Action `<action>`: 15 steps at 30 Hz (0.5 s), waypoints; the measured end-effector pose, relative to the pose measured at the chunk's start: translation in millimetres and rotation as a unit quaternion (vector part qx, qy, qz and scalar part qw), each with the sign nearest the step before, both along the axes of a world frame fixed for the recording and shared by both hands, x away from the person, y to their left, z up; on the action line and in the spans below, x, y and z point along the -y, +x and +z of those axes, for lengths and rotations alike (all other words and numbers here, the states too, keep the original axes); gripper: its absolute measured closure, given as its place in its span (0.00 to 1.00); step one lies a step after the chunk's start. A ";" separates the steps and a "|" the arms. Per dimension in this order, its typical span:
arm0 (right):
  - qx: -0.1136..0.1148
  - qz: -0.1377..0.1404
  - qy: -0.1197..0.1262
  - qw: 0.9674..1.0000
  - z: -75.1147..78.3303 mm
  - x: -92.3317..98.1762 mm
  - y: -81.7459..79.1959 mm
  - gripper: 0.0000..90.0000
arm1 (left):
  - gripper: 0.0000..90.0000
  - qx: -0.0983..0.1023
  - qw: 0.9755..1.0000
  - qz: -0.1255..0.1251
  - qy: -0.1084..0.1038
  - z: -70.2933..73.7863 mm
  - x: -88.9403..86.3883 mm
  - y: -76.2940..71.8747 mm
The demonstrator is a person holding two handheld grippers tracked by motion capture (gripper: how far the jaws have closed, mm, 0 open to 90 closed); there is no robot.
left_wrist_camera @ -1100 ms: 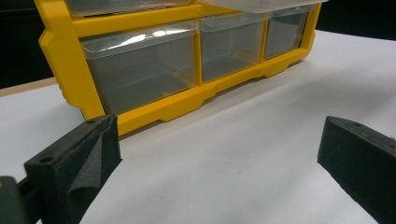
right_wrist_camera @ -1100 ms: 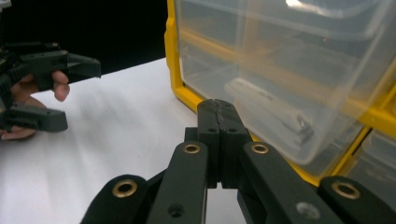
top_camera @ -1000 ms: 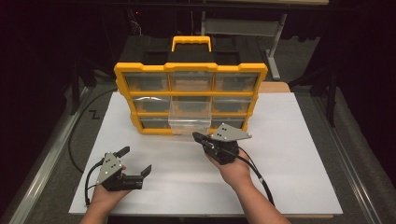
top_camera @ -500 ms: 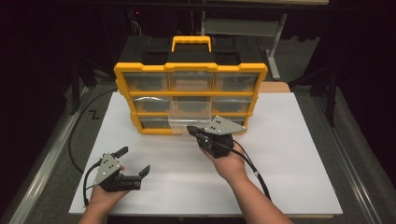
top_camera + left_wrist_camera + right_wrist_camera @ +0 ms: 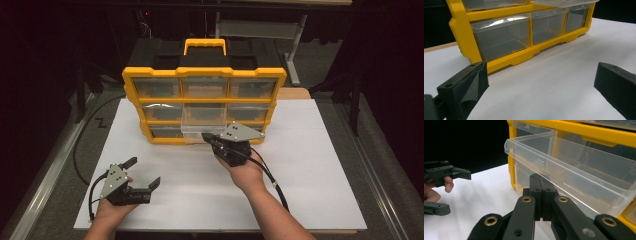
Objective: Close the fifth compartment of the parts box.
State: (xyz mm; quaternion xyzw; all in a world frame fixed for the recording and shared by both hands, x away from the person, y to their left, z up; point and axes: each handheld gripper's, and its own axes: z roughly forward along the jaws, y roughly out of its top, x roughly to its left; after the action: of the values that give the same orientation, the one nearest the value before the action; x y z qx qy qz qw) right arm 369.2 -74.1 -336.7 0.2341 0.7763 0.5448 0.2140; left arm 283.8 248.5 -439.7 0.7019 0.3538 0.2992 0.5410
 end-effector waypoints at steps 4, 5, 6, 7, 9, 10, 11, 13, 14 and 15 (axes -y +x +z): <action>0.000 -0.003 0.000 1.000 0.9 0.2 2.4 1.00 | 0.00 -0.001 1.000 0.000 0.001 -0.1 -0.4 0.1; 0.000 -0.005 -0.001 1.000 0.7 0.1 3.5 1.00 | 0.00 -0.001 1.000 0.000 0.001 -0.1 -0.5 0.0; -0.001 -0.007 -0.001 1.000 0.6 0.0 4.3 1.00 | 0.00 0.000 1.000 0.000 0.000 0.0 -0.6 0.0; -0.001 -0.008 0.000 1.000 0.2 0.1 5.0 1.00 | 0.00 0.000 1.000 0.000 0.000 0.1 -0.6 -0.2; -0.002 -0.008 0.000 1.000 -0.4 0.4 6.6 1.00 | 0.00 0.000 1.000 0.000 0.001 0.0 -0.7 -0.2; -0.001 -0.010 -0.001 1.000 -0.8 0.4 7.3 1.00 | 0.00 0.000 1.000 0.001 0.001 0.0 -0.9 -0.1; -0.001 -0.010 -0.001 1.000 -1.0 0.5 8.0 1.00 | 0.00 0.000 1.000 0.001 0.000 0.1 -1.1 -0.1; -0.003 -0.014 -0.001 1.000 -2.0 -0.1 9.4 1.00 | 0.00 0.000 1.000 0.001 -0.001 0.4 -1.2 -0.4; -0.002 -0.015 -0.001 1.000 -2.5 -0.5 9.9 1.00 | 0.00 0.000 1.000 0.001 0.000 0.5 -1.5 -0.4; -0.001 -0.016 -0.002 1.000 -3.5 -1.3 10.9 1.00 | 0.00 0.000 1.000 0.001 0.000 0.5 -1.6 -0.4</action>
State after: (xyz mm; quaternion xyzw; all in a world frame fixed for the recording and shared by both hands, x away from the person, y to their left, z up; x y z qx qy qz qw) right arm 380.1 -72.8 -340.3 0.2464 0.7737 0.5398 0.2221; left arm 283.4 250.0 -439.2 0.7016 0.3541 0.2995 0.5410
